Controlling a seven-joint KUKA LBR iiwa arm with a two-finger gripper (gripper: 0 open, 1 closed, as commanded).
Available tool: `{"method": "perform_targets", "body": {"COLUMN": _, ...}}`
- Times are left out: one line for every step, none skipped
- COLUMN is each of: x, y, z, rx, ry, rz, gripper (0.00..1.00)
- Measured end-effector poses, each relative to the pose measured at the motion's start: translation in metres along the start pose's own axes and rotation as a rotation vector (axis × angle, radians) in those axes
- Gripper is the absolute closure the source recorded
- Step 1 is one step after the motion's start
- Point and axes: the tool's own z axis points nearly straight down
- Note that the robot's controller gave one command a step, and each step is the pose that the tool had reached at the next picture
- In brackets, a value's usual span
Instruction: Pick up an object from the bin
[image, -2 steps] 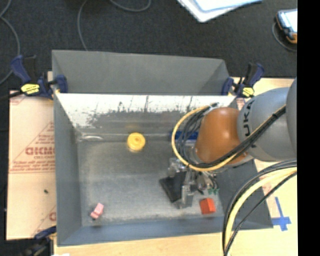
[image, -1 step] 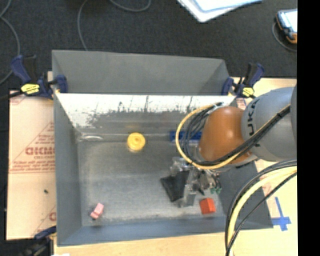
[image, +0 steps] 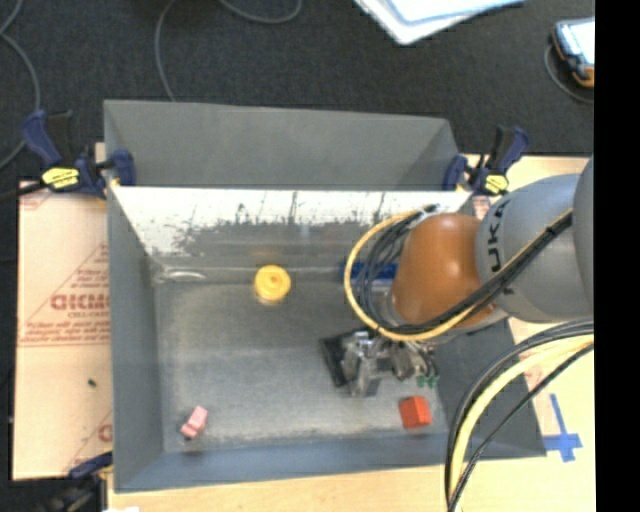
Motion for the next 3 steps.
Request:
{"method": "perform_targets", "body": {"x": 0.0, "y": 0.0, "z": 0.0, "rx": 0.0, "ry": 0.0, "rz": 0.001, "gripper": 1.0}}
{"method": "perform_targets", "body": {"x": 0.002, "y": 0.0, "z": -0.006, "rx": -0.001, "ry": 0.005, "rz": 0.002, "gripper": 1.0}}
{"method": "perform_targets", "body": {"x": 0.002, "y": 0.0, "z": -0.028, "rx": -0.001, "ry": 0.006, "rz": 0.003, "gripper": 1.0}}
